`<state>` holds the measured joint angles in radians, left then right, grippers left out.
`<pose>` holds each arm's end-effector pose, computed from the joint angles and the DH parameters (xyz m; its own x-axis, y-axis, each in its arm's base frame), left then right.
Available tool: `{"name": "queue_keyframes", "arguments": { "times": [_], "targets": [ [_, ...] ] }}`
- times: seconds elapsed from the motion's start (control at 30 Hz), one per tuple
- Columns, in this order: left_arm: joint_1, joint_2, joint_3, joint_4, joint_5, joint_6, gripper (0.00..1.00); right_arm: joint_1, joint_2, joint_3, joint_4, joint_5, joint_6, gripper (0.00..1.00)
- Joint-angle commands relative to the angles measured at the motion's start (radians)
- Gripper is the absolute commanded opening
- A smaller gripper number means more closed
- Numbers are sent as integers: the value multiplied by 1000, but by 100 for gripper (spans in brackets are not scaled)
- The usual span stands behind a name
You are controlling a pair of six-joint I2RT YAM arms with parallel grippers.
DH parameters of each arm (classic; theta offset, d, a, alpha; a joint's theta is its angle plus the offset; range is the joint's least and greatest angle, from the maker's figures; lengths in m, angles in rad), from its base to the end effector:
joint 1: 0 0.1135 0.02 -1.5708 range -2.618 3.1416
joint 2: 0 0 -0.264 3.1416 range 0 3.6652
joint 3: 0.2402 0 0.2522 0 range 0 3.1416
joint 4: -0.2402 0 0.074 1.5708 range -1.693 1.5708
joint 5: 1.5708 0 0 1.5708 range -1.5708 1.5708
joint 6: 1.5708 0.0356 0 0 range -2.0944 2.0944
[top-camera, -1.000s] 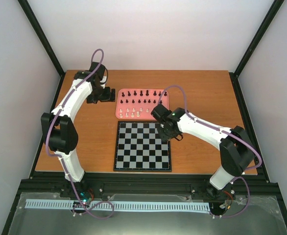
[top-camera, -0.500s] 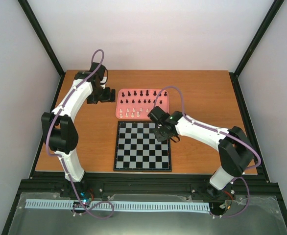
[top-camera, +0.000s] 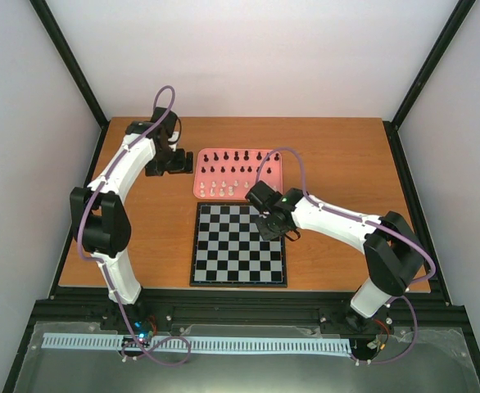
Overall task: Set up the chess pieces on the board
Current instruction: Place the chess piece on the chessboard.
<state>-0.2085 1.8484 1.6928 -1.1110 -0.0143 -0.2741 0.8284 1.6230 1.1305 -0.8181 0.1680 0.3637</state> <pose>0.3684 -0.0774 0.2841 -0.9535 -0.0749 -0.2920 -0.0574 0.9960 -0.0679 0.2113 0.2215 0.2088 -0.8587 -0.4171 -0.2979 -0.4194 0.9059 -0.0595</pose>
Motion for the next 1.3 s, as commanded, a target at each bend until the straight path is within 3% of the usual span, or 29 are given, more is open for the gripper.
{"name": "queue_keyframes", "arguments": {
  "times": [0.0, 0.93, 1.27],
  "targets": [
    [0, -14, -1, 16, 5, -17, 100, 12, 0, -5, -7, 19, 21, 6],
    [0, 14, 33, 5, -3, -13, 100, -26, 81, -7, 23, 6, -4, 6],
    [0, 18, 39, -1, -8, -12, 100, -31, 93, -1, 21, -6, -16, 16]
  ]
}}
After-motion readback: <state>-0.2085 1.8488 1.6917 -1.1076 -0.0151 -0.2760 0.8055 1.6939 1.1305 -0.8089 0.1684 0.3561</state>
